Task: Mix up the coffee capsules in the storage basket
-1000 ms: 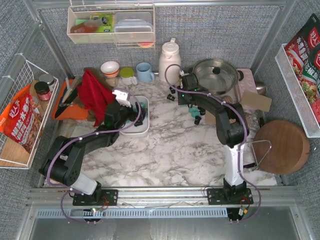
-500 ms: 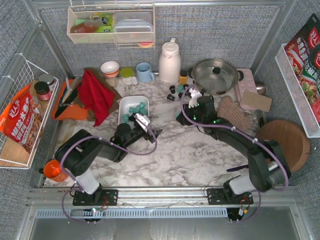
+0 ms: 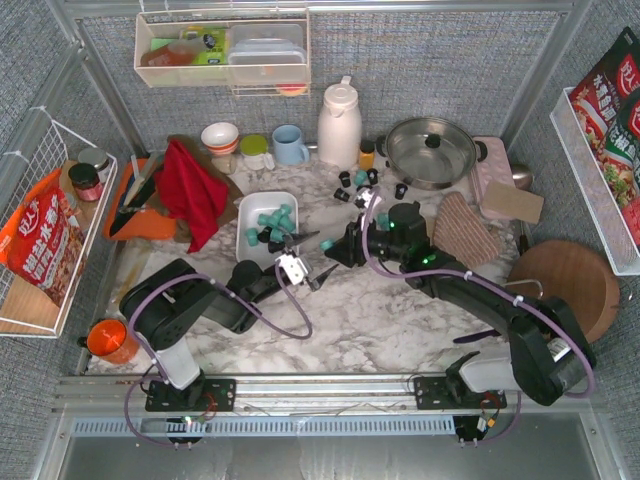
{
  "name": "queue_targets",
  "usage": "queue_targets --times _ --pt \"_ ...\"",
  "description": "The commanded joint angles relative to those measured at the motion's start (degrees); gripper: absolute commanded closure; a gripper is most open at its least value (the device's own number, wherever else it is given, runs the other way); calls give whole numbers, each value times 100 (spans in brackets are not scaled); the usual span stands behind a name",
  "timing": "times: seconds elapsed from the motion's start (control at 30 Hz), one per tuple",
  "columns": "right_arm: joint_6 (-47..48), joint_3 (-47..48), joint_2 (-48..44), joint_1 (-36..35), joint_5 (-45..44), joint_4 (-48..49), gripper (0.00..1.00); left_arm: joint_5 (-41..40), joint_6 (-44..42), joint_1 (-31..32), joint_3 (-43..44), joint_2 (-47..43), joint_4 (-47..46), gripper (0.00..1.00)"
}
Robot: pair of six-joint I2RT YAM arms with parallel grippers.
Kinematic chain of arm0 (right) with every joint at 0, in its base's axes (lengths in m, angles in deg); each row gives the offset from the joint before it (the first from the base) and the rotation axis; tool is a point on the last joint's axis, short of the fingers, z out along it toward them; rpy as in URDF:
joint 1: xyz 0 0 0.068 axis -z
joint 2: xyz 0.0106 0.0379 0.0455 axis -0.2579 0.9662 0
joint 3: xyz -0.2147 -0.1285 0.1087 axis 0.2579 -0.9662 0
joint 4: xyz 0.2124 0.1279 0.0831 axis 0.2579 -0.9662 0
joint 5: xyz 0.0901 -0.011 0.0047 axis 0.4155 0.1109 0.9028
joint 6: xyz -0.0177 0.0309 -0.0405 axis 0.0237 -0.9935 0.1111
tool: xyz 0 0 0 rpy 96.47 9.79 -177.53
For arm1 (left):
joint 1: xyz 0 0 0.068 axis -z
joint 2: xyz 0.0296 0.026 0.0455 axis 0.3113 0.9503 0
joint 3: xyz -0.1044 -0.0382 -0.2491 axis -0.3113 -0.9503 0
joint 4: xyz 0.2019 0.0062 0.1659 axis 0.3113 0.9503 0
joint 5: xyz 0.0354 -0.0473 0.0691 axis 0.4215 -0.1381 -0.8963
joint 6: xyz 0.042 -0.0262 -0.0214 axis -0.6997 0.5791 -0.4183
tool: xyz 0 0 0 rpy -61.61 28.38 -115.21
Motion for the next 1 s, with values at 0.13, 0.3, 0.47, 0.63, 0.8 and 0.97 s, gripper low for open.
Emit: queue_targets --times 0.13,0.3,0.47,0.63,0.8,0.97 --pt "210 288 149 -192 391 -161 66 -192 -410 203 3 -23 -387 3" --pt "308 371 186 -227 367 -364 66 -358 -590 349 5 -29 -377 6" --pt "299 427 216 -236 251 -468 63 -428 -699 423 -3 -105 -358 11" --pt "313 494 244 -236 166 -614 62 -505 -758 444 -13 -214 -303 16" --pt "311 483 203 -236 126 -599 62 -549 -819 449 -30 -250 -249 19" --pt "322 448 152 -236 74 -566 62 -675 -875 458 -63 -251 -245 22"
